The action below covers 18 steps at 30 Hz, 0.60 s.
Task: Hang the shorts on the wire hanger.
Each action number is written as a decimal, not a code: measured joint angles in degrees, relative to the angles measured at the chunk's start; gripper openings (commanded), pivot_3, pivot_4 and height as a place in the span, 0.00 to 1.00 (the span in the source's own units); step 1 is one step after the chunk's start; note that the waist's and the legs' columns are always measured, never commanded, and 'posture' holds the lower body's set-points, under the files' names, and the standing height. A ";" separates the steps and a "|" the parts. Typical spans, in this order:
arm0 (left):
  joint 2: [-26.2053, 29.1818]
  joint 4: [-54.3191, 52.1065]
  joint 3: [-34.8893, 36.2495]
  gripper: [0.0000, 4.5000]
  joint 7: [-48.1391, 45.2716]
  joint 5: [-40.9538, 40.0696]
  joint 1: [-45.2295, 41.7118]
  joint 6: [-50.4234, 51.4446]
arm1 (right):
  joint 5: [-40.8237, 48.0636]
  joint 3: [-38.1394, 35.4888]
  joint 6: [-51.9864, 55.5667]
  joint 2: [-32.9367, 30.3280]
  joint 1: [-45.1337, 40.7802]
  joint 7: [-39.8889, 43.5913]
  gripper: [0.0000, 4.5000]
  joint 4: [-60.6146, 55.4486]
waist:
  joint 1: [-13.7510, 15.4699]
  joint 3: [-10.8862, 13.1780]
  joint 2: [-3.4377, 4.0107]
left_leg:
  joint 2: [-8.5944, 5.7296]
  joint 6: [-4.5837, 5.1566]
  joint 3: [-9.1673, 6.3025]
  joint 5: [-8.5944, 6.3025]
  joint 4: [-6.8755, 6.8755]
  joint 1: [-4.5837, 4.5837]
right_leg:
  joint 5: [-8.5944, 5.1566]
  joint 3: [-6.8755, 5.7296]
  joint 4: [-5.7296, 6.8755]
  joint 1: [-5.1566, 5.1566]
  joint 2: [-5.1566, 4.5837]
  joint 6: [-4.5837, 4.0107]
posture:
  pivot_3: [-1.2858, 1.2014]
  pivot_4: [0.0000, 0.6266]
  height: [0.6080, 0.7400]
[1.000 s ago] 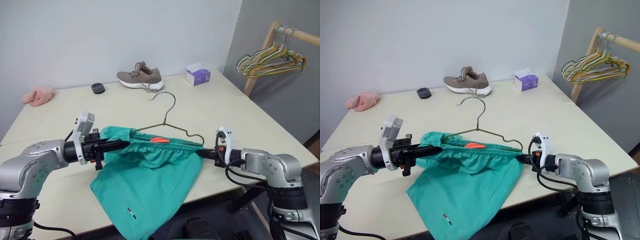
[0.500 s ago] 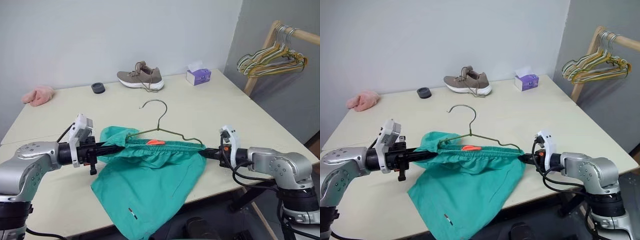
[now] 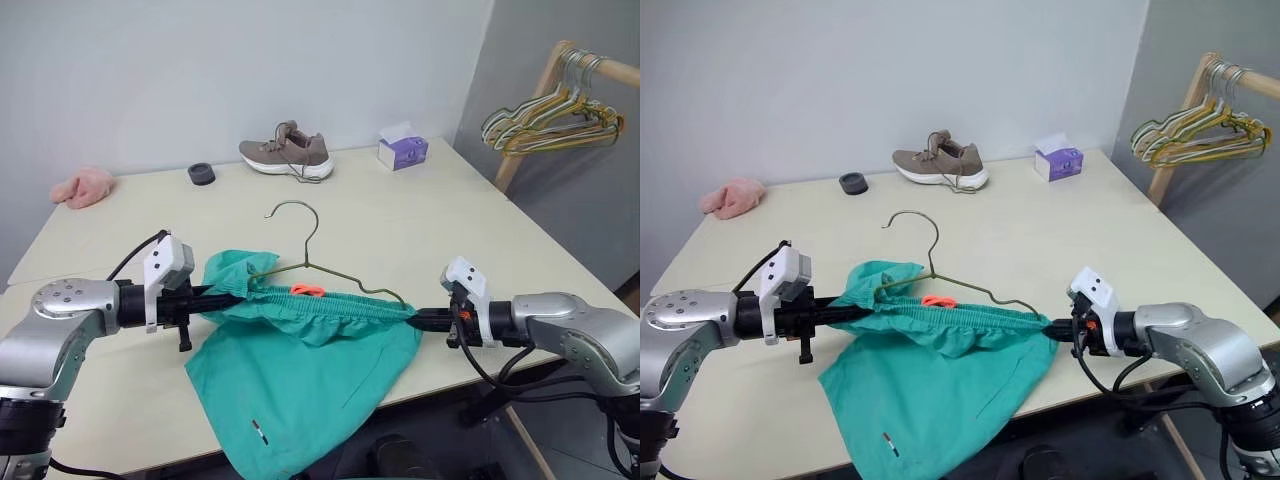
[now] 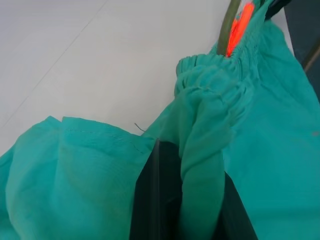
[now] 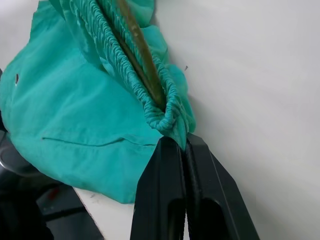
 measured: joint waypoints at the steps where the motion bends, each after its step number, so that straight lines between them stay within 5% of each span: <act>1: 0.77 0.98 0.01 0.00 0.27 1.11 0.00 -0.45 | -1.58 0.25 -0.39 -1.83 0.22 0.32 0.01 0.40 | 0.02 0.00 0.00 | 0.00 0.00 0.00 0.00 -0.01 0.00 | 0.00 -0.01 0.00 -0.01 0.00 0.00 | 0.41 0.00 1.00; 7: 4.23 5.59 0.37 0.00 0.40 7.27 0.41 -4.84 | -7.22 1.59 -2.75 -6.13 0.79 3.19 0.01 3.44 | -0.04 0.01 0.00 | 0.03 0.00 0.02 0.00 -0.19 0.03 | -0.05 -0.02 0.01 -0.08 -0.01 -0.09 | 0.41 0.00 1.00; 15: 0.53 4.55 0.60 0.00 1.39 5.06 -0.96 -3.52 | -8.93 2.77 -5.64 0.05 -1.07 3.70 0.01 1.87 | -0.02 0.00 -0.02 | 0.02 0.00 0.01 0.00 -0.18 0.02 | -0.05 -0.03 0.04 -0.07 -0.03 -0.09 | 0.41 0.00 1.00; 18: -0.49 3.49 1.39 0.00 1.67 3.21 -1.00 -1.96 | -8.88 2.66 -4.74 5.41 -3.12 0.77 0.21 1.92 | -0.10 -0.02 -0.06 | 0.02 -0.01 0.00 0.00 -0.16 0.04 | -0.04 -0.02 0.08 -0.07 -0.03 -0.09 | 0.41 0.00 1.00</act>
